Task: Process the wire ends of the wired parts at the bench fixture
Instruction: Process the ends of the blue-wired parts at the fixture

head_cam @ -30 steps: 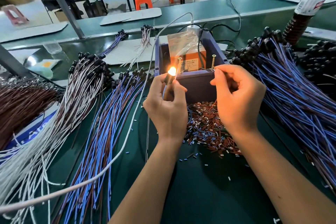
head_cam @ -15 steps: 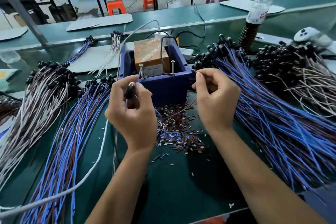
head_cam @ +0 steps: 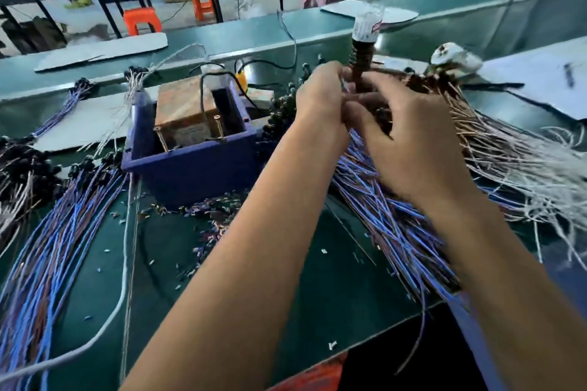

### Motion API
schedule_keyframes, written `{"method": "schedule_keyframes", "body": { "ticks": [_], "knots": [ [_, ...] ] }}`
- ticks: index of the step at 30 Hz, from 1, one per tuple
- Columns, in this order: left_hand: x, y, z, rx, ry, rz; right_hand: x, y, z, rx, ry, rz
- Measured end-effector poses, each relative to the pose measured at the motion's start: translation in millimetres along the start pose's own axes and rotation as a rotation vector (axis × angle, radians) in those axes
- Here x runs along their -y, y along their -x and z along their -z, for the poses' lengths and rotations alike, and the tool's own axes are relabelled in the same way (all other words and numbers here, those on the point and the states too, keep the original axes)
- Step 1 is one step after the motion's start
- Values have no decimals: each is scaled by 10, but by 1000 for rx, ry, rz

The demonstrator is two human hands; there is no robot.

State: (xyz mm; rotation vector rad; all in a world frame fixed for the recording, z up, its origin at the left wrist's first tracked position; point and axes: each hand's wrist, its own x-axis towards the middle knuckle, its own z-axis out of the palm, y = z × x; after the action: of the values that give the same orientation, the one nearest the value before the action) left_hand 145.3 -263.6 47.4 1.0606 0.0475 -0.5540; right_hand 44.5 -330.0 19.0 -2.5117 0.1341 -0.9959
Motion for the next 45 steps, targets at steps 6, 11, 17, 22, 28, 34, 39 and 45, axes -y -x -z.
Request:
{"method": "schedule_keyframes", "body": {
  "ticks": [6, 11, 17, 22, 28, 34, 39, 45],
  "knots": [
    [80, -145, -10, 51, 368, 25, -217, 43, 67, 161, 142, -70],
    [-117, -173, -34, 200, 681, -6, -234, -24, 258, 368, -95, -98],
    [-228, -344, 55, -68, 76, -280, -314, -149, 532, 101, -47, -88],
    [16, -570, 286, -409, -1092, -691, -537, -19, 208, 314, 221, -242],
    [237, -653, 394, -489, -1495, -764, -670, 114, -113, 308, 285, -258],
    [280, -488, 532, -470, -1253, -811, -630, 45, -10, 284, 207, -282],
    [470, -103, 907, -259, -1048, -808, -272, -36, -70, 134, 130, -209],
    [253, 448, 1500, -70, -1118, -607, 412, 22, -462, 174, -12, -116]
  ]
}}
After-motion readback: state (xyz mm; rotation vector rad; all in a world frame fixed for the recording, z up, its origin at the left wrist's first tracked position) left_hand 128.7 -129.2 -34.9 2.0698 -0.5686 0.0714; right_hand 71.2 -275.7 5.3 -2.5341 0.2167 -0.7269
